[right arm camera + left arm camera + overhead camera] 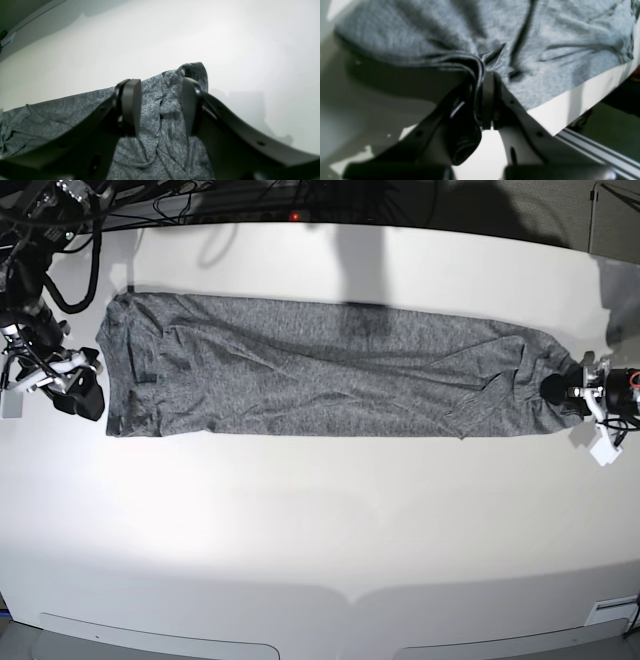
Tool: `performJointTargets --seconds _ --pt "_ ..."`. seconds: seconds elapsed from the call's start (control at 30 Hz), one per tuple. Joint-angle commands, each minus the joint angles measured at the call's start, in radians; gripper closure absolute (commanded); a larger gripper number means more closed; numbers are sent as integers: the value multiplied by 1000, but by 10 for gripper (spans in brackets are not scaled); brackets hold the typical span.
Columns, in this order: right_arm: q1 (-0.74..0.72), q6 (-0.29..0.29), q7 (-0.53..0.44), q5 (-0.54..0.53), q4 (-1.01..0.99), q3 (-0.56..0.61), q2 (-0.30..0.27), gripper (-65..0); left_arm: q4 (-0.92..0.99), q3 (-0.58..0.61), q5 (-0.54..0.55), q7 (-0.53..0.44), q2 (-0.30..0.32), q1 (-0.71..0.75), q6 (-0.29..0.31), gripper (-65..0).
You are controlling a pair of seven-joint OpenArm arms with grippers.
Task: Fold the T-shirt properly
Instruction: 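Move the left gripper to the strip's end and grasp it, then fold the grasped end with the left gripper toward the strip's middle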
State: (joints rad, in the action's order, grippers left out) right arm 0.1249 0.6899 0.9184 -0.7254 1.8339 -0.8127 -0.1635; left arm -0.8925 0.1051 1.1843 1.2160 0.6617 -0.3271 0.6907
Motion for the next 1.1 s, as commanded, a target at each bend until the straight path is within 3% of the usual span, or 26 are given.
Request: performJointTargets --seconds 0.0,0.17,0.27,0.83,1.07 --pt "-9 8 -21 -19 21 -4 -14 -271 -34 -6 37 13 18 -21 7 0" --pt "-9 8 -21 -19 21 -4 -14 -271 -125 -6 214 151 -16 -18 7 0" --pt "-9 8 -20 -19 21 -4 -13 -271 -163 -6 257 171 -57 -4 7 0" --pt "-31 8 -16 -12 21 3 -13 -271 -253 -6 219 171 -385 45 7 0" --pt "-31 8 -15 -12 21 3 -14 -271 -253 -6 219 168 -438 45 7 0"
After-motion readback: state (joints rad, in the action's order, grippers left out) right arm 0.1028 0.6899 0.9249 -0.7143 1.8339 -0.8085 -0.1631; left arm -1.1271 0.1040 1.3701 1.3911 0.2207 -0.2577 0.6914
